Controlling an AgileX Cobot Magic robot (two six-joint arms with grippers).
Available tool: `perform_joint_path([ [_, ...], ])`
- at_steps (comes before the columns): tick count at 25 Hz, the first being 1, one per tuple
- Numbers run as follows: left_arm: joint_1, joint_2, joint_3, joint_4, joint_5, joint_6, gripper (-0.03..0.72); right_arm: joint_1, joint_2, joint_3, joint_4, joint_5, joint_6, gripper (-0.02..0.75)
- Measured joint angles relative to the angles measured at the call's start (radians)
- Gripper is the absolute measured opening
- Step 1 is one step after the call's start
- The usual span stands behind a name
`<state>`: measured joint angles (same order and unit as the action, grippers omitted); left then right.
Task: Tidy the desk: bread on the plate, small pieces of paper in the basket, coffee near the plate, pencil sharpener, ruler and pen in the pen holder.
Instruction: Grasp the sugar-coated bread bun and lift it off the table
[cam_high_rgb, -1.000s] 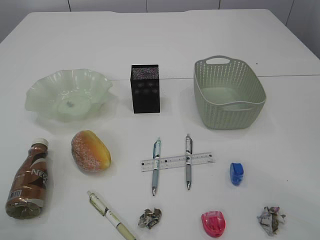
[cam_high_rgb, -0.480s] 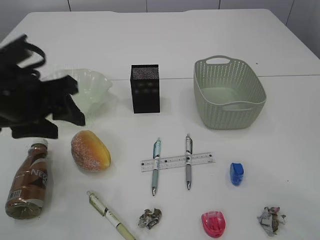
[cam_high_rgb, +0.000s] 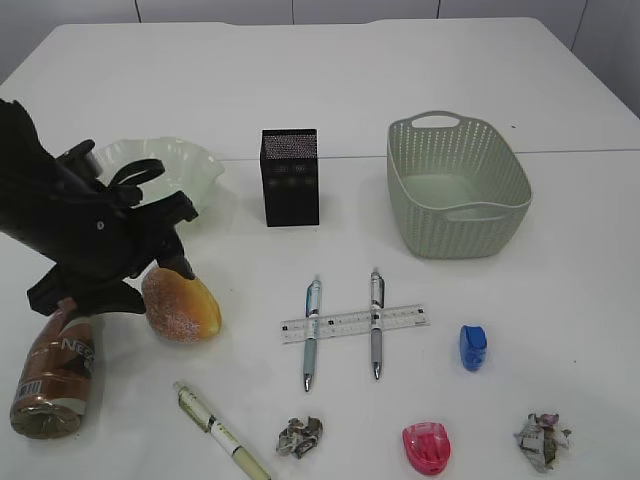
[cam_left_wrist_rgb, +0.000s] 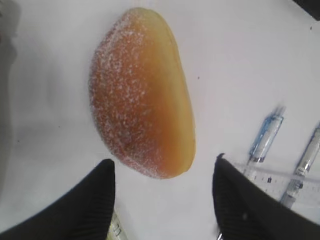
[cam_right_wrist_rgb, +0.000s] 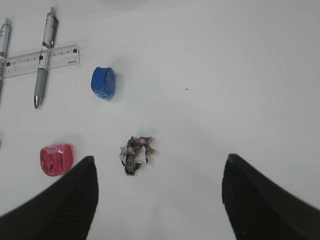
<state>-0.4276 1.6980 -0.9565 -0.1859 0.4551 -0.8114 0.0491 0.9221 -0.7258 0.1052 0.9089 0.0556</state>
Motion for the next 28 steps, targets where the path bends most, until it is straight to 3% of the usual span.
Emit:
perform_joint_path([
  [6, 0.000, 0.055, -0.069, 0.020, -0.010, -0.030, 0.498, 0.000, 0.000, 0.000, -0.002, 0.002, 0.000, 0.566],
  [12, 0.000, 0.062, -0.154, 0.094, -0.006, -0.050, 0.596, 0.000, 0.000, 0.000, -0.002, 0.003, 0.000, 0.566],
  [21, 0.000, 0.105, -0.154, 0.170, 0.155, -0.225, 0.595, 0.000, 0.000, 0.000, -0.002, 0.003, 0.000, 0.565],
  [28, 0.000, 0.114, -0.154, 0.225, 0.123, -0.299, 0.589, 0.000, 0.000, 0.000, -0.002, 0.003, 0.000, 0.565],
])
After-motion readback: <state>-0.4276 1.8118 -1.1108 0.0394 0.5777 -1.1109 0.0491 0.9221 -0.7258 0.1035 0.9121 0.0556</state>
